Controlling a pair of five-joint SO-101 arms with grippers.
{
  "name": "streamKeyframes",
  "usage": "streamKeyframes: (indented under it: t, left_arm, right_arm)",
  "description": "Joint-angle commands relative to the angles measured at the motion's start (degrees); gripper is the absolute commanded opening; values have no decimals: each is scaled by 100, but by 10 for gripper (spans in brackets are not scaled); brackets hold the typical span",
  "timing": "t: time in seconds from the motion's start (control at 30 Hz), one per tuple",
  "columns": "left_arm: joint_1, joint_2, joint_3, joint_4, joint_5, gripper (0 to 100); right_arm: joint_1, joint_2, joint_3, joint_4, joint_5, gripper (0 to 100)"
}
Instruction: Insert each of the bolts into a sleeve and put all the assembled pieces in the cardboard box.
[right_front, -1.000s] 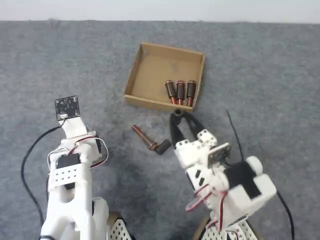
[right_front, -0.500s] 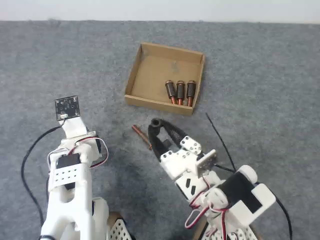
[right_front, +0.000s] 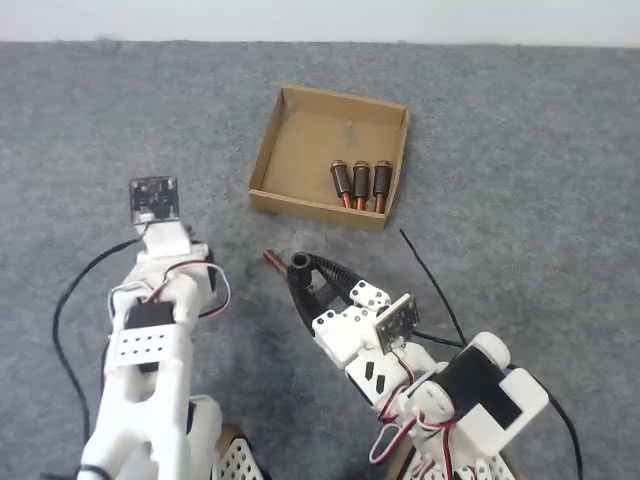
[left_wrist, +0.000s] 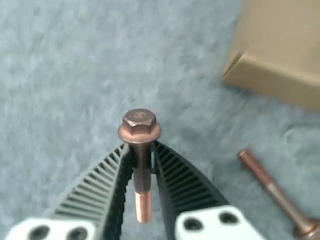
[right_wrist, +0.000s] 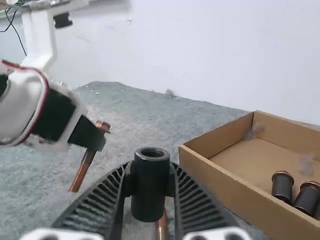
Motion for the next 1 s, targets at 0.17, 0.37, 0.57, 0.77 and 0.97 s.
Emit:
streamKeyframes:
  t: [0.17, 0.37, 0.57, 0.77, 0.97]
  left_arm:
    - [712, -281, -1024, -149, -9, 12]
    - [1204, -281, -1349, -149, -9, 12]
    - [1679, -290, -1631, -149, -9, 12]
    - [2022, -1002, -1473, -132, 360, 12]
    - [2040, -2576, -778, -158, 1090, 12]
  right_arm:
    - [22, -259, 123, 321, 70, 7]
    - [22, -268, 97, 330, 70, 7]
    - [22, -268, 97, 330, 70, 7]
    - [22, -268, 97, 330, 70, 7]
    - [22, -268, 123, 312, 70, 7]
